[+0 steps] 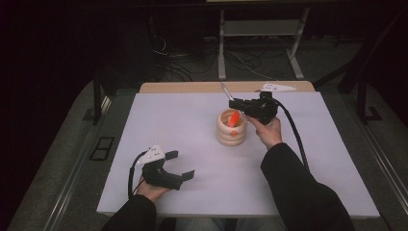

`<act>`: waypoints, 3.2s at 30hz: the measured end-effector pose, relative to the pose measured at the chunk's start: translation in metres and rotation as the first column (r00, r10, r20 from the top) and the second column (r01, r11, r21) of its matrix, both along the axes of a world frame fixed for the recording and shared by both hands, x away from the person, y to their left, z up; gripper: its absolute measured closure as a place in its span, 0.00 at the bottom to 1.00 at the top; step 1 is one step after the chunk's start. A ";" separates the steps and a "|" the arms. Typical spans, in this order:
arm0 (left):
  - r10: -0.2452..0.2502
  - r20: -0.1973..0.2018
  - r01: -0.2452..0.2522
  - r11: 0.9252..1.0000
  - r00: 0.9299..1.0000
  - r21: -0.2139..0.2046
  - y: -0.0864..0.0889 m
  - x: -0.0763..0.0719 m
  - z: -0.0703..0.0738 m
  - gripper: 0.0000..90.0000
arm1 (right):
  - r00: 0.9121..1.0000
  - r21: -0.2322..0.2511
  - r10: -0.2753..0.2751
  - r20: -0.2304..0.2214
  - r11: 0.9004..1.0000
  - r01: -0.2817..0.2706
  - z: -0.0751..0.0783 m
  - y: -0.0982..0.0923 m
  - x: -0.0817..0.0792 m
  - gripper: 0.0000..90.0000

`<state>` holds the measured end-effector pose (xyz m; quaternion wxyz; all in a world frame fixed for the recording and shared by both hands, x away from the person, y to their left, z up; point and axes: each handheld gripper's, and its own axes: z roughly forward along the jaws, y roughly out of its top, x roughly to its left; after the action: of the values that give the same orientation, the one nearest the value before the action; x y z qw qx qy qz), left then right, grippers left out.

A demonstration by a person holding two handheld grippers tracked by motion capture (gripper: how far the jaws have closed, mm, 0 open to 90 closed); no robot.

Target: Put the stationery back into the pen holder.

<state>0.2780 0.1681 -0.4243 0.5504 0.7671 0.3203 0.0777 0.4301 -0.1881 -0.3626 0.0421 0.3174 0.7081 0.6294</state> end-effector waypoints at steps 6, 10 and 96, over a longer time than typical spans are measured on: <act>-0.003 0.001 0.003 1.000 1.000 0.004 -0.001 0.000 0.000 0.00 | 1.000 0.003 -0.016 0.001 1.000 0.016 -0.006 0.004 0.004 0.87; -0.006 0.002 0.006 1.000 1.000 0.005 -0.001 -0.001 0.000 0.00 | 1.000 0.007 -0.023 -0.001 1.000 0.023 -0.010 0.007 0.006 0.87; 0.003 -0.003 -0.003 1.000 1.000 0.005 0.001 -0.001 -0.001 0.00 | 0.995 -0.234 -0.023 -0.102 0.972 -0.002 0.009 -0.054 -0.085 0.01</act>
<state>0.2770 0.1690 -0.4248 0.5480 0.7679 0.3222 0.0783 0.3450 -0.2417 -0.3540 0.0456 0.3464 0.7766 0.5242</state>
